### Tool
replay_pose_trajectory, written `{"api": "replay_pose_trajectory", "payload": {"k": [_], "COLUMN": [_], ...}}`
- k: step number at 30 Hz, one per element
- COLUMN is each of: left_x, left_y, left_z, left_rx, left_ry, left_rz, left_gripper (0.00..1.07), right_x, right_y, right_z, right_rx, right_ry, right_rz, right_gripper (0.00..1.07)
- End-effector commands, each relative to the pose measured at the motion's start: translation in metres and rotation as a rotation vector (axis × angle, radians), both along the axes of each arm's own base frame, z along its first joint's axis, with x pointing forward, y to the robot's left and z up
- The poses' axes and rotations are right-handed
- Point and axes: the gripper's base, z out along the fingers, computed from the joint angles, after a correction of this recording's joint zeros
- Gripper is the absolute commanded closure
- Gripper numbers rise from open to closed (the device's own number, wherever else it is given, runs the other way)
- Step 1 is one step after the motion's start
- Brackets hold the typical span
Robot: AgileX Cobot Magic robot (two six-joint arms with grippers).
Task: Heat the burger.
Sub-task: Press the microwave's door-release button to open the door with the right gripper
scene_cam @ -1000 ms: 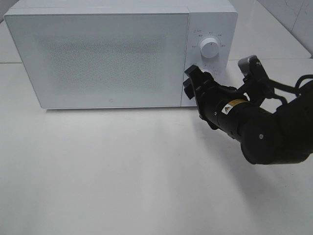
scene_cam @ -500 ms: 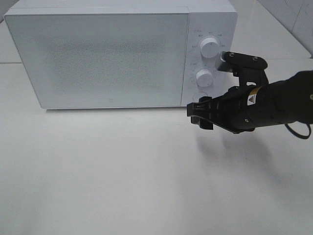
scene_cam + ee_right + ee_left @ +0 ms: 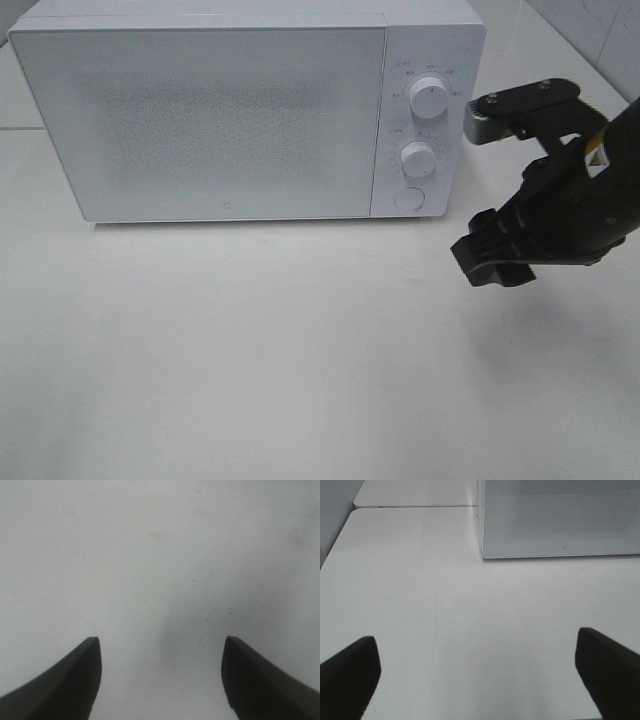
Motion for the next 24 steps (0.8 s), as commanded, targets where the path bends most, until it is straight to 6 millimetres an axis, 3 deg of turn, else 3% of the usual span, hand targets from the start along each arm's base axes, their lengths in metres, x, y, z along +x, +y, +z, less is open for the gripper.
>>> {"api": "replay_pose_trajectory", "payload": {"k": [1, 7, 11, 15, 24], "left_x": [-0.002, -0.002, -0.002, -0.002, -0.002], "left_y": [0.0, 0.0, 0.0, 0.0, 0.0], "left_z": [-0.001, -0.001, -0.001, -0.001, -0.001], "left_rx": [-0.007, -0.007, -0.007, -0.007, -0.007], "left_ry": [-0.017, -0.017, -0.017, -0.017, -0.017], "left_rz": [0.004, 0.004, 0.004, 0.004, 0.004], "left_gripper": [0.09, 0.09, 0.09, 0.09, 0.09], "right_x": [-0.015, -0.039, -0.061, -0.073, -0.121], "right_y": [-0.009, -0.022, -0.034, -0.041, -0.067], "right_z": [0.022, 0.052, 0.073, 0.077, 0.078], "right_rx": [-0.012, 0.018, 0.046, 0.037, 0.07], "right_ry": [-0.024, -0.1, -0.164, -0.164, -0.235], "right_rz": [0.014, 0.018, 0.011, 0.006, -0.018], "right_gripper": [0.4, 0.39, 0.29, 0.27, 0.3]}}
